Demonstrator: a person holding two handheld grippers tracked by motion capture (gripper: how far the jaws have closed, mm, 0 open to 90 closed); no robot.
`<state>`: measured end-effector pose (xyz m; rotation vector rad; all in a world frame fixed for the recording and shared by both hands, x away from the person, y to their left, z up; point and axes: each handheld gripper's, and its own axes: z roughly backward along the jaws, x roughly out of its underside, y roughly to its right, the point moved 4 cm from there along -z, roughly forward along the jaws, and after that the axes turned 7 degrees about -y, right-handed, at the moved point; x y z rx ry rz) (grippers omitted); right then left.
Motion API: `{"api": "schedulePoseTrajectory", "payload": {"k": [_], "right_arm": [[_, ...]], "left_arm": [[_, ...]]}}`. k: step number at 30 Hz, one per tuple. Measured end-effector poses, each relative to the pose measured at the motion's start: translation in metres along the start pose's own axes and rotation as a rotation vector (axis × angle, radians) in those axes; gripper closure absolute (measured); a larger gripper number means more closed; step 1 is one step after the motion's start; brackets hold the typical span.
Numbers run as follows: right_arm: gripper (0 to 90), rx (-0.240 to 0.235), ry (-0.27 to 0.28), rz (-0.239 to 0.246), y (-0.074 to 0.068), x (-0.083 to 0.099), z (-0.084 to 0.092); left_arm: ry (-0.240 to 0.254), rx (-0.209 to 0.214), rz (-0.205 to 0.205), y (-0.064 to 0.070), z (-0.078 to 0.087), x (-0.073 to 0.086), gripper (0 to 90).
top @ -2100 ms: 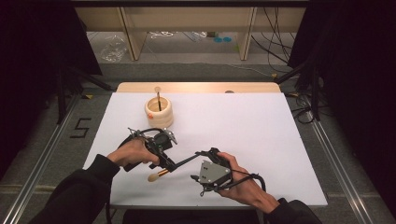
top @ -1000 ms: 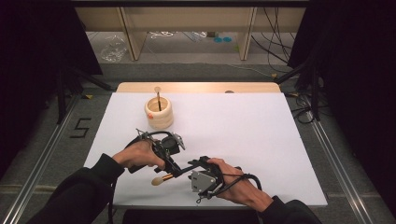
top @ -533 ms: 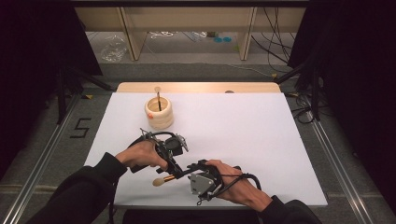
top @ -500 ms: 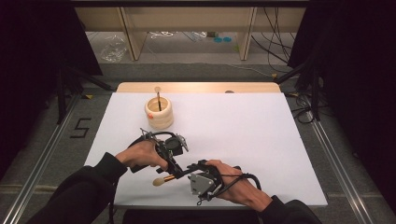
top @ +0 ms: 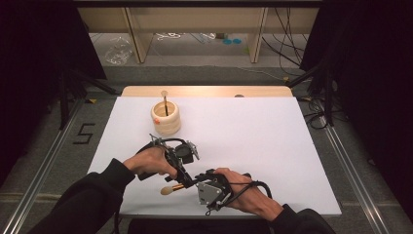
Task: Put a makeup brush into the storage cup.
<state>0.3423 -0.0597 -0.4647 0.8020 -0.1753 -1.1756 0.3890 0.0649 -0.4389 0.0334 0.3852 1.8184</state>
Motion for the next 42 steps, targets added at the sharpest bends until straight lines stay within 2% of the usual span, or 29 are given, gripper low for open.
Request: {"api": "schedulePoseTrajectory", "payload": {"k": [4,10,12,14,17,20,23,24,26,27,29,33,35,36,38,39,40,41,42], "right_arm": [[74.5,0.005,0.008,0.031,0.001,0.000,-0.001],[76.0,0.003,0.009,0.050,0.001,0.000,-0.001],[76.3,0.007,-0.006,0.033,0.000,0.001,0.000],[76.6,0.006,0.003,0.057,0.000,0.000,-0.001],[77.1,0.009,-0.004,0.050,0.000,0.000,-0.001],[77.7,0.011,-0.006,0.059,0.000,0.000,-0.001],[78.3,0.008,-0.004,0.068,-0.001,0.001,-0.001],[78.5,0.003,0.005,0.084,0.000,0.000,-0.001],[78.6,0.003,0.001,0.079,-0.001,0.001,-0.001],[78.7,-0.006,-0.023,0.052,-0.003,0.002,0.001],[78.8,0.000,-0.017,0.065,-0.002,0.002,0.000],[78.9,-0.006,-0.028,0.054,-0.003,0.003,0.001],[79.0,-0.001,-0.010,0.066,-0.001,0.003,-0.001],[79.0,0.002,-0.019,0.082,0.001,0.003,-0.001],[79.0,-0.004,-0.021,0.066,0.001,0.005,-0.002],[79.0,-0.005,-0.016,0.064,0.002,0.005,-0.001],[79.0,-0.004,-0.023,0.057,0.003,0.006,-0.001],[79.0,0.000,-0.025,0.044,0.003,0.007,0.000],[79.0,-0.001,-0.024,0.052,0.005,0.008,0.000]], "left_arm": [[-0.004,-0.002,0.003,0.000,-0.001,-0.001,78.4],[-0.017,-0.002,0.001,0.000,-0.001,-0.002,78.3],[-0.019,-0.001,0.005,0.000,-0.001,-0.002,78.3],[-0.022,0.000,0.004,0.001,-0.001,-0.002,78.3],[-0.023,-0.001,0.008,0.001,-0.001,-0.003,78.3],[-0.041,0.000,0.004,0.001,0.000,-0.003,78.2],[-0.039,0.001,0.006,0.001,0.000,-0.004,78.2],[-0.038,0.000,0.007,0.001,0.000,-0.004,78.1],[-0.038,0.001,0.006,0.001,0.000,-0.004,78.1],[-0.036,0.001,0.008,0.001,0.000,-0.004,78.1],[-0.034,0.006,0.013,0.001,0.001,-0.004,78.0],[-0.012,0.004,0.014,0.001,0.001,-0.003,76.5],[0.000,0.000,0.010,0.000,0.001,-0.003,72.4],[0.007,-0.004,0.012,0.000,0.002,-0.002,70.5],[0.018,-0.003,0.001,0.000,0.004,-0.001,67.8],[0.049,-0.005,0.003,0.001,0.005,-0.002,64.8],[0.083,-0.005,0.027,0.003,0.005,-0.002,58.4],[0.097,-0.006,0.030,0.003,0.007,-0.002,56.0],[0.109,-0.019,0.030,0.002,0.010,-0.001,55.0]]}}
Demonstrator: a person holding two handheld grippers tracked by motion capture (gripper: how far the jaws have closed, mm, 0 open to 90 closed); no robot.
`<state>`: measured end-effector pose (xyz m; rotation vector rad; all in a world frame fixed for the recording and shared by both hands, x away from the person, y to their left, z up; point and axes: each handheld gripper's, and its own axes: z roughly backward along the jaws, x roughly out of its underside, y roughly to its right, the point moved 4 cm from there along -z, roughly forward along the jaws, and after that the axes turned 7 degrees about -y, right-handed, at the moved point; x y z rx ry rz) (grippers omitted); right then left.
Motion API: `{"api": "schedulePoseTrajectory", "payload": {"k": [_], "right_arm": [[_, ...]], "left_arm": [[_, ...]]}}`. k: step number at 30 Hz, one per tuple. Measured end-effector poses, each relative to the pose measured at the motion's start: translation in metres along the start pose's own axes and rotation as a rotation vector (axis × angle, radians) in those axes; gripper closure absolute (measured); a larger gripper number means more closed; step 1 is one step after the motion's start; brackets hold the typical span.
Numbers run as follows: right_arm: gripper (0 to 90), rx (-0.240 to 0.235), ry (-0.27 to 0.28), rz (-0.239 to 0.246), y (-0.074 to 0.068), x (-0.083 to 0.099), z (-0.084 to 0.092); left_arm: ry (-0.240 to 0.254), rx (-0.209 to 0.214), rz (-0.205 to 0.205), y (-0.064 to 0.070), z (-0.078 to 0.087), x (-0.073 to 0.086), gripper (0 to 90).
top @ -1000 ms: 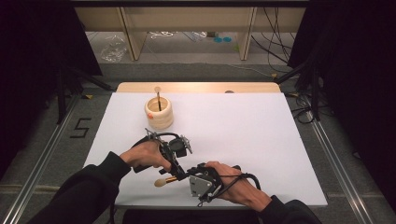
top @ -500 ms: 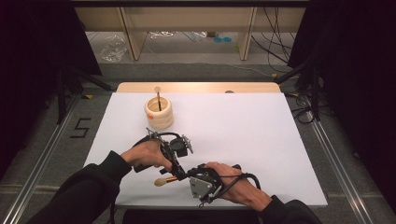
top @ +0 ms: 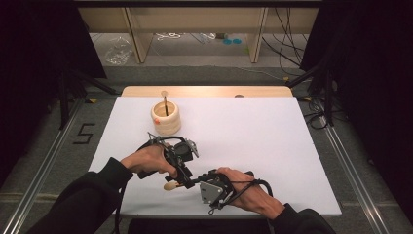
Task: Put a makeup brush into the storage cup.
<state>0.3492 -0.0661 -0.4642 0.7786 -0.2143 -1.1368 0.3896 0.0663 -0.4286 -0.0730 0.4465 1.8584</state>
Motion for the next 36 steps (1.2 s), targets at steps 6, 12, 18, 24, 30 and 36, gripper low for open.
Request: {"api": "schedulePoseTrajectory", "payload": {"k": [6,12,18,24,30,36], "right_arm": [[79.0,0.001,0.003,-0.038,0.007,0.008,0.003],[79.0,0.006,0.002,-0.112,0.012,0.019,0.007],[79.0,0.029,0.025,-0.167,0.021,0.028,0.010],[79.0,0.008,0.056,-0.281,0.028,0.037,0.013],[79.0,-0.001,0.109,-0.442,0.033,0.043,0.016],[79.0,0.001,0.163,-0.566,0.040,0.051,0.019]], "left_arm": [[0.060,-0.055,-0.009,-0.005,0.022,0.006,45.5],[0.129,-0.095,0.019,-0.011,0.035,0.017,41.4],[0.225,-0.148,0.028,-0.014,0.048,0.027,37.2],[0.338,-0.197,0.051,-0.014,0.057,0.037,33.8],[0.456,-0.244,0.102,-0.013,0.058,0.047,30.9],[0.545,-0.266,0.155,-0.014,0.054,0.058,29.4]]}}
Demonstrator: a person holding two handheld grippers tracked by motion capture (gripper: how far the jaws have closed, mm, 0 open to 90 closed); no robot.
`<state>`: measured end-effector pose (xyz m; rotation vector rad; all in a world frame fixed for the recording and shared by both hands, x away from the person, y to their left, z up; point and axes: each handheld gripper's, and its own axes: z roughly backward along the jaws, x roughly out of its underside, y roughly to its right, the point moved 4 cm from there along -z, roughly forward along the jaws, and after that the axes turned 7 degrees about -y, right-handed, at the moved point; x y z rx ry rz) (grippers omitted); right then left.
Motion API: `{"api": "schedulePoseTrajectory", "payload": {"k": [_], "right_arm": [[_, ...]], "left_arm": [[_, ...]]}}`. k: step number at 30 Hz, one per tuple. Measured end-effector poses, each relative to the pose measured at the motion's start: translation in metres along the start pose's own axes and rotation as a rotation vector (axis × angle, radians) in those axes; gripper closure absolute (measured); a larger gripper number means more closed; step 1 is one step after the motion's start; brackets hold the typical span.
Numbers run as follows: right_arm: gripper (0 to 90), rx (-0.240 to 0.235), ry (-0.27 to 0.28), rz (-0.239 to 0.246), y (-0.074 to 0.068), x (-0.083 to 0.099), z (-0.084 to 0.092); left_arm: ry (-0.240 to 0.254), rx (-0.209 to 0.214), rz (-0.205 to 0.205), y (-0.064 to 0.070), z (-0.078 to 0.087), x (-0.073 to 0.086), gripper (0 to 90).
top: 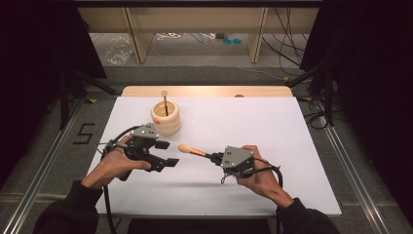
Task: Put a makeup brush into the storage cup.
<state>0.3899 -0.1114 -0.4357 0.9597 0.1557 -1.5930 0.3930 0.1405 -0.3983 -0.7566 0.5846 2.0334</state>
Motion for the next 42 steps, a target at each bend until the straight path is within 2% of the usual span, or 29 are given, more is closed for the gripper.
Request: {"api": "schedulePoseTrajectory", "payload": {"k": [3,7,8,11,13,15,22,26,32,34,36,37,39,40,41,42], "right_arm": [[79.0,-0.009,0.050,-0.075,0.005,0.000,0.002],[79.0,-0.034,0.136,-0.173,0.010,0.000,0.005],[79.1,-0.044,0.157,-0.198,0.011,-0.001,0.005],[79.0,-0.061,0.213,-0.251,0.014,-0.002,0.007],[79.0,-0.065,0.228,-0.270,0.014,-0.002,0.008],[79.0,-0.067,0.240,-0.278,0.015,-0.003,0.008],[79.0,-0.078,0.265,-0.299,0.014,-0.005,0.008],[79.0,-0.095,0.276,-0.309,0.012,-0.007,0.006],[79.0,-0.095,0.300,-0.326,0.011,-0.009,0.003],[79.0,-0.106,0.295,-0.331,0.010,-0.009,0.003],[79.0,-0.110,0.312,-0.337,0.010,-0.010,0.002],[79.0,-0.097,0.309,-0.340,0.009,-0.010,0.001],[79.0,-0.100,0.305,-0.335,0.009,-0.010,0.001],[79.0,-0.104,0.303,-0.331,0.009,-0.010,0.001],[79.0,-0.104,0.302,-0.330,0.009,-0.010,0.000],[79.0,-0.105,0.303,-0.330,0.008,-0.010,0.000]], "left_arm": [[0.052,-0.019,0.033,0.001,-0.002,0.005,29.3],[0.147,-0.026,0.070,0.002,-0.004,0.007,29.2],[0.172,-0.016,0.086,0.003,-0.005,0.007,29.3],[0.222,-0.024,0.095,0.006,-0.007,0.008,29.2],[0.253,-0.027,0.098,0.008,-0.010,0.008,29.2],[0.284,-0.022,0.107,0.009,-0.014,0.008,29.2],[0.347,-0.022,0.122,0.013,-0.021,0.003,29.0],[0.368,-0.009,0.137,0.017,-0.025,-0.001,29.1],[0.380,0.000,0.136,0.021,-0.031,-0.006,29.3],[0.384,-0.006,0.141,0.022,-0.033,-0.008,29.5],[0.394,-0.002,0.155,0.022,-0.034,-0.010,30.0],[0.398,0.006,0.152,0.022,-0.034,-0.011,30.0],[0.404,0.005,0.154,0.022,-0.035,-0.012,30.4],[0.406,0.009,0.139,0.021,-0.035,-0.013,30.6],[0.410,0.010,0.163,0.022,-0.036,-0.013,31.0],[0.415,0.013,0.165,0.022,-0.036,-0.014,31.5]]}}
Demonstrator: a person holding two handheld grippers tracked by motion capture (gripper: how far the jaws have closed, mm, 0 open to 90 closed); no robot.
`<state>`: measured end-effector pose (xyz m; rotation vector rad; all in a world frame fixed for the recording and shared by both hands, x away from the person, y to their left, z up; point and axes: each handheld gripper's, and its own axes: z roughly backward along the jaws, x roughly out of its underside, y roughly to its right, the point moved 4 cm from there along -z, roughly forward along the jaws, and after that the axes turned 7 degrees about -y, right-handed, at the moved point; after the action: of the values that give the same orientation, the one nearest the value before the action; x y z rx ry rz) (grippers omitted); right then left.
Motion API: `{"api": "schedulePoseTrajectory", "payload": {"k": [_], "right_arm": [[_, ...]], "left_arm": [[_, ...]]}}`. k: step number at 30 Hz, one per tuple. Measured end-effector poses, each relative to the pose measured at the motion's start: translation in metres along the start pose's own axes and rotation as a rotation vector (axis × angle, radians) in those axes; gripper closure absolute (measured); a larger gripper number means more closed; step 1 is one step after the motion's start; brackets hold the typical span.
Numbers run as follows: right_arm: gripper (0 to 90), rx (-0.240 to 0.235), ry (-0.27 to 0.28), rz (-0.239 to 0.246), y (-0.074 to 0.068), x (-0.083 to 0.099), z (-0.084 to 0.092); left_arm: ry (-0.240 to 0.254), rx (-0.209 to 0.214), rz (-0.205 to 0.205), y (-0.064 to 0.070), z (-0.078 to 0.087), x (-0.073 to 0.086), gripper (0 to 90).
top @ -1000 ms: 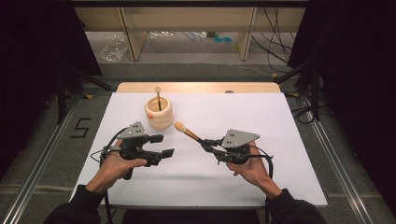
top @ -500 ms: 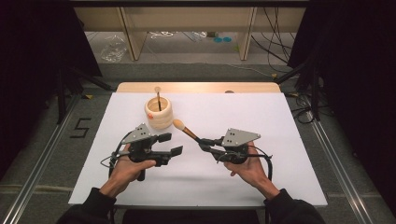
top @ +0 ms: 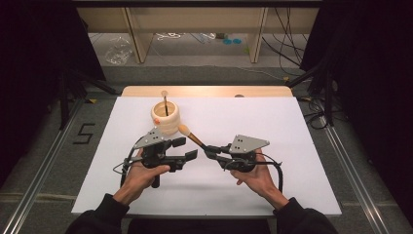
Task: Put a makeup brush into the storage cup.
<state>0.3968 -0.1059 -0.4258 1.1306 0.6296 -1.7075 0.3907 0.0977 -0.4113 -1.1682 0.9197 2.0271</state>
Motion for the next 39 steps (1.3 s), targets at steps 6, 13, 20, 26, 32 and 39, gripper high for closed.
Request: {"api": "schedulePoseTrajectory", "payload": {"k": [6,13,20,26,32,39], "right_arm": [[79.0,-0.002,0.008,-0.018,-0.001,0.003,-0.004],[79.0,-0.004,0.013,-0.018,-0.002,0.003,-0.004],[79.0,-0.011,0.015,-0.024,-0.004,0.003,-0.005],[79.0,-0.012,0.017,-0.024,-0.006,0.003,-0.006],[79.0,-0.015,0.022,-0.028,-0.007,0.003,-0.007],[79.0,-0.017,0.028,-0.033,-0.007,0.002,-0.007]], "left_arm": [[0.007,0.012,0.019,0.003,-0.006,-0.001,33.6],[0.029,0.018,0.048,0.004,-0.010,-0.002,36.1],[0.032,0.030,0.047,0.004,-0.012,-0.003,37.9],[0.036,0.033,0.062,0.007,-0.015,-0.002,41.7],[0.039,0.041,0.046,0.006,-0.017,-0.003,48.1],[0.048,0.056,0.049,0.007,-0.017,-0.003,55.9]]}}
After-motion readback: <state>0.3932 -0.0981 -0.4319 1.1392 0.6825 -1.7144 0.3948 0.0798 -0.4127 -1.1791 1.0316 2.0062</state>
